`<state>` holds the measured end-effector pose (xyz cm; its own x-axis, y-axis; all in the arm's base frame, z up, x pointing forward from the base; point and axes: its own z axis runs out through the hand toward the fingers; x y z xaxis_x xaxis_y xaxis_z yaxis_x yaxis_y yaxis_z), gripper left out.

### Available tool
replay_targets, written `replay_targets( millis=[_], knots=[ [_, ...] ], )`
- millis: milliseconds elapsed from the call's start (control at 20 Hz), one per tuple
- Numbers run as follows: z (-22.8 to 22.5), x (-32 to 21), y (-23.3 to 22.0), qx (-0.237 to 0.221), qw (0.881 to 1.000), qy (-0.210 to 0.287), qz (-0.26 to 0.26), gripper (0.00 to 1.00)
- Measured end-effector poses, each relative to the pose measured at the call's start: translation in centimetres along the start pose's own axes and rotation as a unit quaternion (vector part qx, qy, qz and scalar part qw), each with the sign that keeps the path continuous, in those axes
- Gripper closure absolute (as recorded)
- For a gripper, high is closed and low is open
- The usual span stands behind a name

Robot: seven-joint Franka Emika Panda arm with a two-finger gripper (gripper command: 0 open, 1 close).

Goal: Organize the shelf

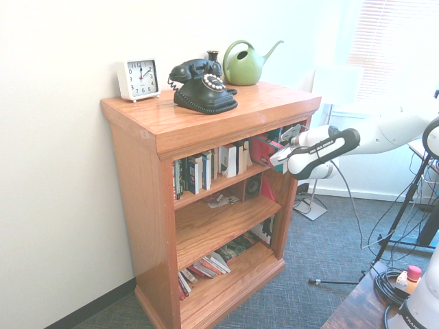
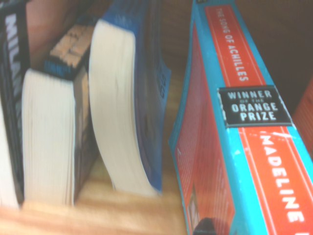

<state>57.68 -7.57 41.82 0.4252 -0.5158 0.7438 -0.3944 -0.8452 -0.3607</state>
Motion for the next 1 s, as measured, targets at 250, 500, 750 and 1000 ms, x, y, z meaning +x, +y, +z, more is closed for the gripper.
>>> replay_targets(
  millis=[250,500,750,1000],
  knots=[
    [2.4,-0.3,-2.3,0.002,1.0,0.005,-0.003,1.0],
    [3.6,-0.2,-3.6,-0.005,1.0,0.013,-0.001,0.0],
    [3.5,-0.2,-3.6,-0.013,1.0,0.009,-0.001,0.0],
    [3.5,-0.2,-3.7,-0.014,1.0,0.008,0.0,0.0]
  ],
)
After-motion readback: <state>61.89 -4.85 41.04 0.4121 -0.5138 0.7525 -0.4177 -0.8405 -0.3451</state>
